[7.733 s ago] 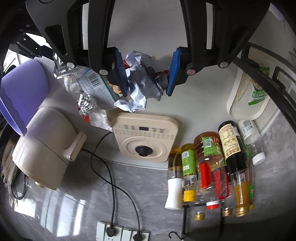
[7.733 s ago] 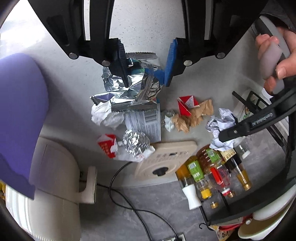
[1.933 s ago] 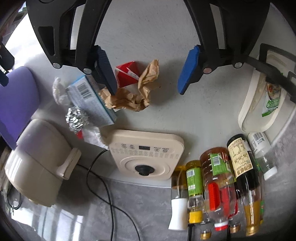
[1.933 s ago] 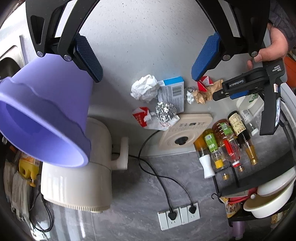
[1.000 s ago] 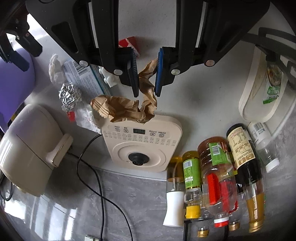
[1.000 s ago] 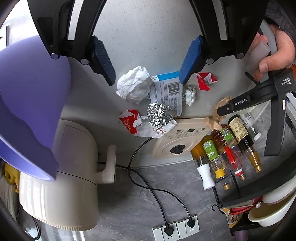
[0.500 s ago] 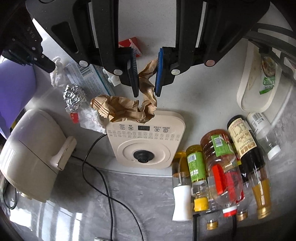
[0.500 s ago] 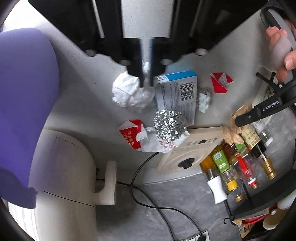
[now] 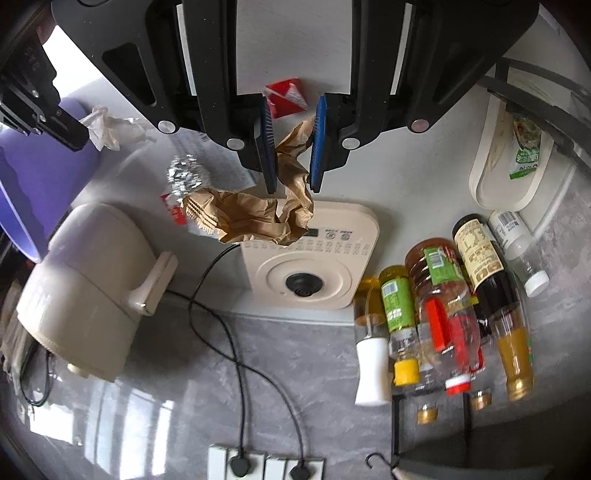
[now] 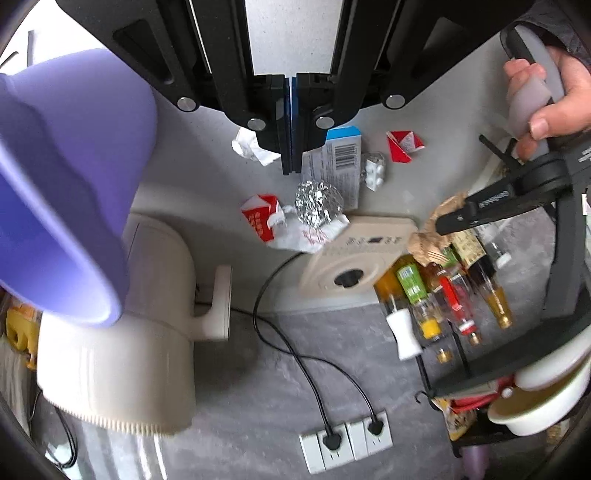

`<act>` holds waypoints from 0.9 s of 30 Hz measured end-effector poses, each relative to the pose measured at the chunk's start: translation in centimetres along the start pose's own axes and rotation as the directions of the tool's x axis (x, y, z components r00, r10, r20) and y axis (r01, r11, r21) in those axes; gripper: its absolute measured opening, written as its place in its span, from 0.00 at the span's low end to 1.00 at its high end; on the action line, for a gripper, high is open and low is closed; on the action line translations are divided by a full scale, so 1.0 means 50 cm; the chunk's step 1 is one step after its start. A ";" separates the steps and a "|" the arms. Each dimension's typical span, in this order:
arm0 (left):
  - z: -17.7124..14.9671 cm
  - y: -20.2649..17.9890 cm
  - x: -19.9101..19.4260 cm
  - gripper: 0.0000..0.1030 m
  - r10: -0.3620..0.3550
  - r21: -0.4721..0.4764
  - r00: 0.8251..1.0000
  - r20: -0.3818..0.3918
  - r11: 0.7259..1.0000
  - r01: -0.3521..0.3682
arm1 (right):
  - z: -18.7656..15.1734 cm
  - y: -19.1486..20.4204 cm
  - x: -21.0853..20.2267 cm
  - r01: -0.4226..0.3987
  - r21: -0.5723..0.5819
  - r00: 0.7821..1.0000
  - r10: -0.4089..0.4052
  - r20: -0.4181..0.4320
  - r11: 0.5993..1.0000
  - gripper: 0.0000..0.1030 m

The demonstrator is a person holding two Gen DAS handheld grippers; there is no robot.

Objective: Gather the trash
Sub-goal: 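Grasp the white crumpled tissue with the right gripper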

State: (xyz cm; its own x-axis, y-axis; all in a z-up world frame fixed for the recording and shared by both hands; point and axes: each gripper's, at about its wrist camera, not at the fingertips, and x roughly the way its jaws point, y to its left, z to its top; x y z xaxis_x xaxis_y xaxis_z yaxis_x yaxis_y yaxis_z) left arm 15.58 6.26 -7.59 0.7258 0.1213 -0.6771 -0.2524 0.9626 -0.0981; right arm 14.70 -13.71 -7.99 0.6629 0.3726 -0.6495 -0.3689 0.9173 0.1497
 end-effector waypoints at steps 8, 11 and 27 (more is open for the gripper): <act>0.015 -0.045 -0.068 0.18 -0.027 0.031 0.998 0.058 0.999 0.025 | 0.019 0.003 -0.092 -0.026 -0.012 0.996 0.027 0.087 1.000 0.01; 0.027 -0.062 -0.092 0.18 -0.040 0.044 0.996 0.084 0.998 0.037 | 0.033 0.004 -0.130 -0.026 -0.030 0.991 0.030 0.130 0.999 0.01; 0.023 -0.118 -0.123 0.18 -0.079 0.058 0.989 0.121 0.996 0.072 | 0.026 -0.045 -0.170 0.002 -0.021 0.995 0.000 0.099 1.000 0.05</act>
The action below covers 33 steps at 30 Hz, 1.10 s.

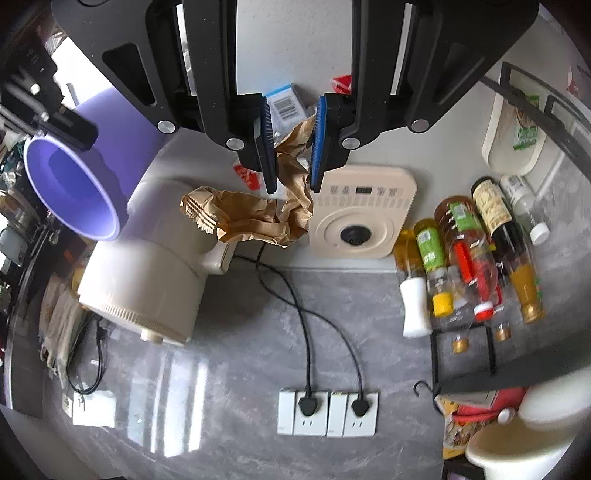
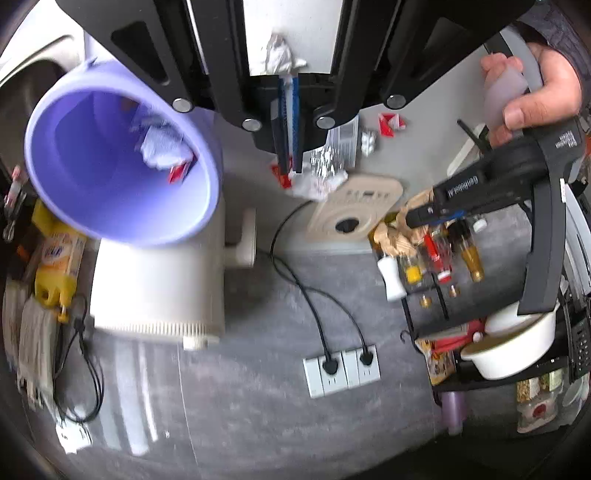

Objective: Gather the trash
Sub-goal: 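Grasp the white crumpled tissue with the right gripper, then carry both held pieces over the lavender bucket and open both grippers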

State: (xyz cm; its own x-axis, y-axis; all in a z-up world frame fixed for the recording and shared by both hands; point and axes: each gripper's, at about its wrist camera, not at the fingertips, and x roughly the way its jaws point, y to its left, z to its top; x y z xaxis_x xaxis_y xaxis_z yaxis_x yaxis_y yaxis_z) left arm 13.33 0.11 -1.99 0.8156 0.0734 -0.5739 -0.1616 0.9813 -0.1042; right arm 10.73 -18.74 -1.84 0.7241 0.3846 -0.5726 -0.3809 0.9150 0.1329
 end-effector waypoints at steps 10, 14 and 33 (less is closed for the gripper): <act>-0.072 0.047 0.043 0.18 0.021 -0.019 0.995 -0.093 1.000 -0.023 | -0.112 -0.016 0.064 0.039 0.062 0.992 -0.031 -0.123 0.997 0.55; -0.093 0.057 0.064 0.18 0.019 -0.027 0.993 -0.120 0.999 -0.022 | -0.140 -0.027 0.093 0.061 0.084 0.983 -0.046 -0.176 0.995 0.55; -0.082 0.080 0.090 0.18 0.023 -0.045 0.992 -0.128 0.999 -0.028 | -0.155 -0.012 0.175 0.036 0.054 0.956 -0.019 -0.292 0.998 0.04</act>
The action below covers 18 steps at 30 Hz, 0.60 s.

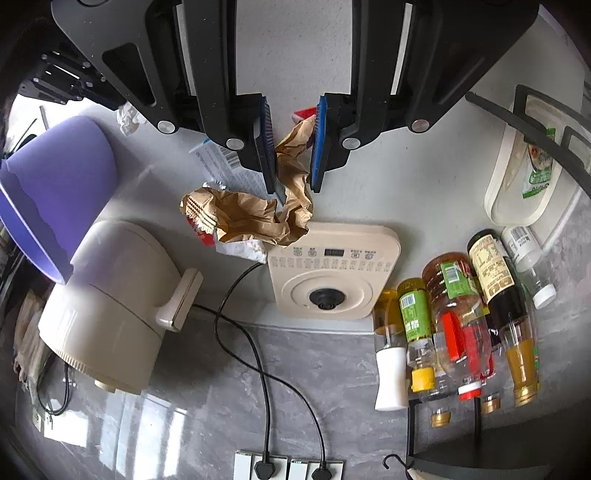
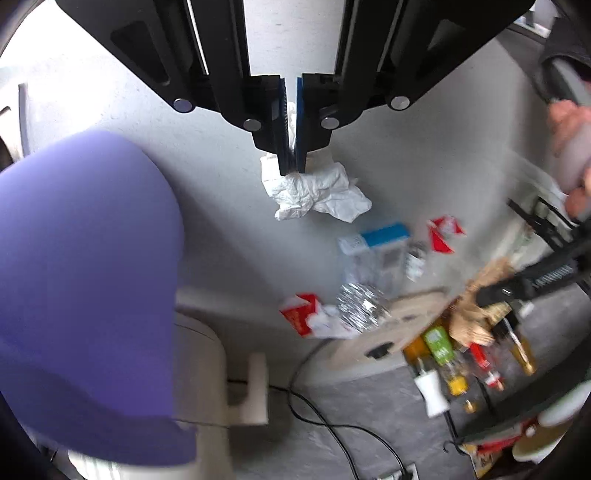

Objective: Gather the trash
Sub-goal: 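Carry both held pieces over the lavender bucket and open both grippers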

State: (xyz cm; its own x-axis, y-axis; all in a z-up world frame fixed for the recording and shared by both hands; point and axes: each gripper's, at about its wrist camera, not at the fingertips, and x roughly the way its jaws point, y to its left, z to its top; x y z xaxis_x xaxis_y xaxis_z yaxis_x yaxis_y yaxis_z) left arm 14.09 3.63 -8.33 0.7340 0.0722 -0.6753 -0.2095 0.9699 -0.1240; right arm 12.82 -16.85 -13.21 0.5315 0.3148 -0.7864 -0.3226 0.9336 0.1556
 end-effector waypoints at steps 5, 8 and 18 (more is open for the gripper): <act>0.020 -0.014 -0.013 0.18 -0.004 0.003 1.000 0.030 1.000 0.004 | 0.033 0.018 -0.055 -0.014 -0.033 0.996 0.017 0.082 0.999 0.04; 0.032 -0.027 -0.021 0.18 -0.004 0.014 0.999 0.040 1.000 0.003 | 0.052 0.020 -0.091 -0.021 -0.042 0.990 0.027 0.142 0.999 0.04; 0.078 -0.095 -0.087 0.18 -0.027 0.075 0.992 0.123 0.997 0.018 | 0.102 -0.007 -0.198 -0.011 -0.037 0.954 0.022 0.300 0.999 0.04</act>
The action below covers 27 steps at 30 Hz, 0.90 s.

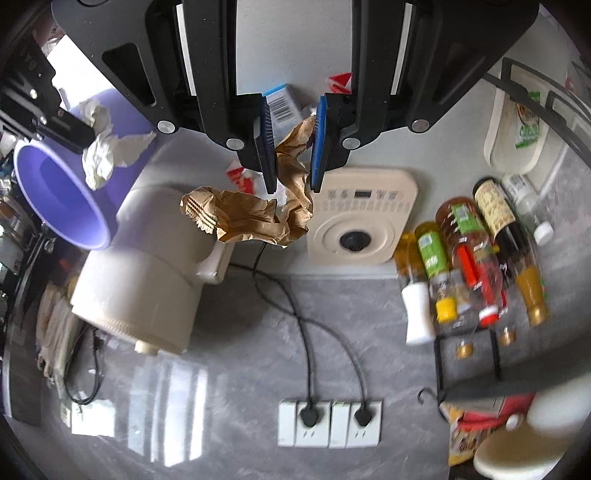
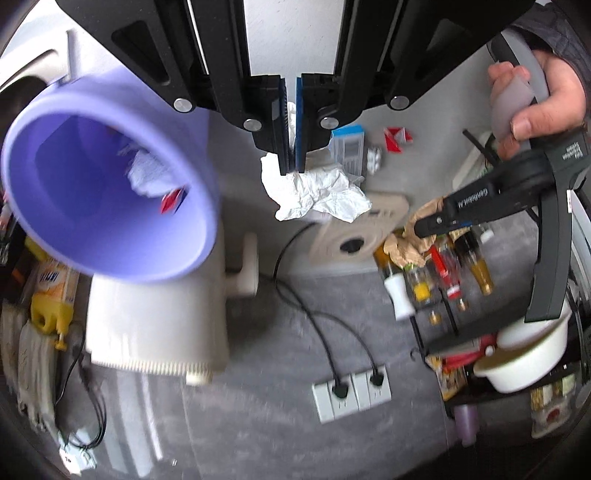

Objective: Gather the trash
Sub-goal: 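Carry both held pieces over the lavender bucket and open both grippers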

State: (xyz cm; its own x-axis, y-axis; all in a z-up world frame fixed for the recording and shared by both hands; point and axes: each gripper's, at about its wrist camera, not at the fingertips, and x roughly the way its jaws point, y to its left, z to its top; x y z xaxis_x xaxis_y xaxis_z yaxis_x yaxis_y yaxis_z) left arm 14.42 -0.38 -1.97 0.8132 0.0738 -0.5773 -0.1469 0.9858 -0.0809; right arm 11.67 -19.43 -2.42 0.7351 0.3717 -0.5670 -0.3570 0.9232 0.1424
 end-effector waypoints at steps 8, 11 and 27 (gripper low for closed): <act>0.027 -0.045 -0.028 0.18 -0.021 0.026 0.999 0.042 0.999 0.020 | 0.035 -0.045 -0.054 0.041 0.029 0.997 -0.043 0.071 0.999 0.04; 0.038 -0.069 -0.036 0.18 -0.035 0.045 0.998 0.056 0.998 0.032 | 0.039 -0.063 -0.073 0.059 0.044 0.994 -0.063 0.091 0.997 0.04; 0.060 -0.187 -0.030 0.18 -0.134 0.129 0.989 0.070 0.984 0.124 | 0.045 -0.183 -0.117 0.179 0.145 0.974 -0.195 0.111 0.973 0.07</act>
State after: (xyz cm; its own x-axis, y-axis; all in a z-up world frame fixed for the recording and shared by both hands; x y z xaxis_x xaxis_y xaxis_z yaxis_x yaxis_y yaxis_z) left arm 16.26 -9.24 2.07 0.8627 -0.0485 -0.5033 0.0292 0.9985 -0.0461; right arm 11.91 -29.83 1.41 0.8502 0.1926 -0.4900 -0.1327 0.9790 0.1546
